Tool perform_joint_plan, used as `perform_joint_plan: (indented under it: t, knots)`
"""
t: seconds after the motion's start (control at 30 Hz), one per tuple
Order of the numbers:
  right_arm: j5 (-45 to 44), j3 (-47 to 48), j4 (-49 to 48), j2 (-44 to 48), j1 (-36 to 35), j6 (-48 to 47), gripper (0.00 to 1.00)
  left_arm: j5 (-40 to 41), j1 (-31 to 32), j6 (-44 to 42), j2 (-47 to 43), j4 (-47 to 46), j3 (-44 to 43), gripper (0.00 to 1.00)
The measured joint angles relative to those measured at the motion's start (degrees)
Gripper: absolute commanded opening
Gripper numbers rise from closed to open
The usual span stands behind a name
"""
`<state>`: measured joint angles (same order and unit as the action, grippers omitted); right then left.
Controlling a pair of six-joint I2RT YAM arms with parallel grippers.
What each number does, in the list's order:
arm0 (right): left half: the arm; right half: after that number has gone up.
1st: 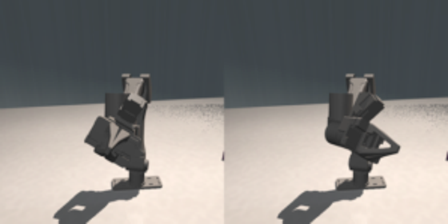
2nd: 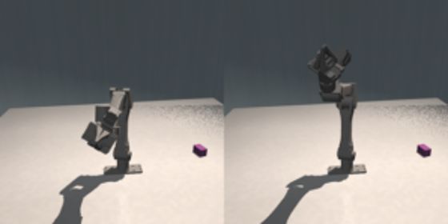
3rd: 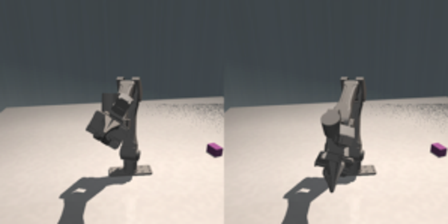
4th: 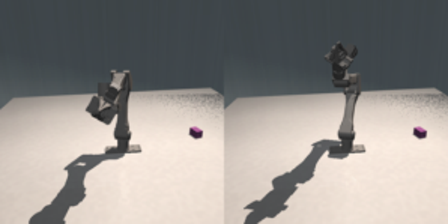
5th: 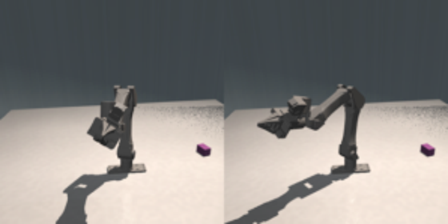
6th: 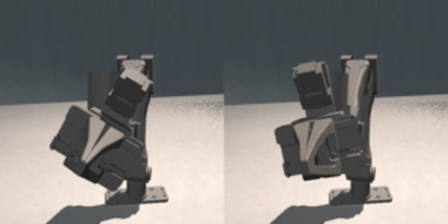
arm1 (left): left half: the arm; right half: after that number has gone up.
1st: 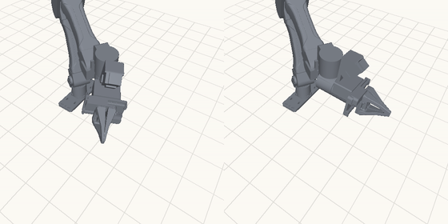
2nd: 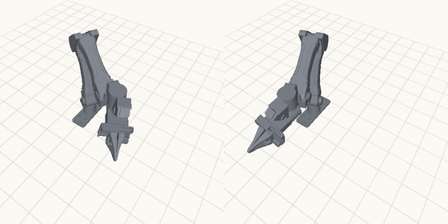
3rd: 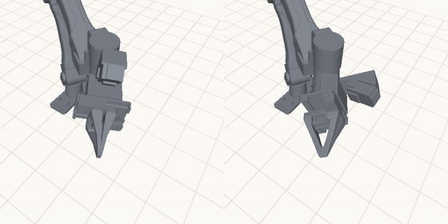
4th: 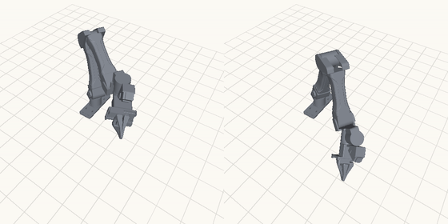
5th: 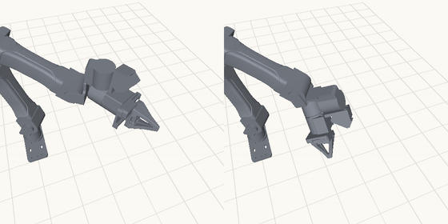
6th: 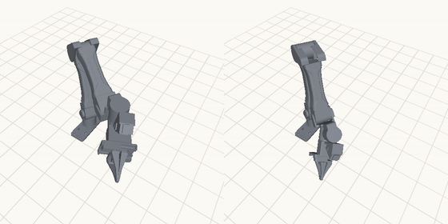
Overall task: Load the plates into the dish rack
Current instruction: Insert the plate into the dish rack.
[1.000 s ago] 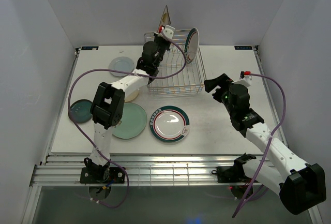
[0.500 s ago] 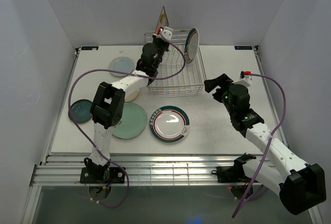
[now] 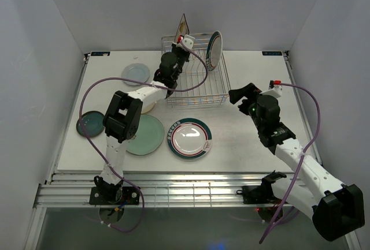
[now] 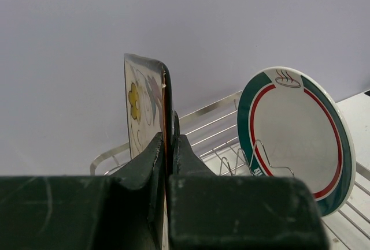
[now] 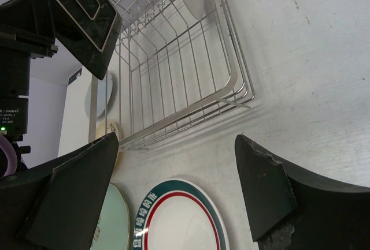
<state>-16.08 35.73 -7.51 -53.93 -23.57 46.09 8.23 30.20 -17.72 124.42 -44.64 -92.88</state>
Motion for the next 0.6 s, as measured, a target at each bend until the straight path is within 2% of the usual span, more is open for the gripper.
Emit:
perform_joint_plan:
  t: [0.6]
  knots:
    - [0.2,-0.02,-0.02,0.35,0.33,-0.02,0.87,1.11,0.02,-0.09,0.02,-4.13,4.68,0.0]
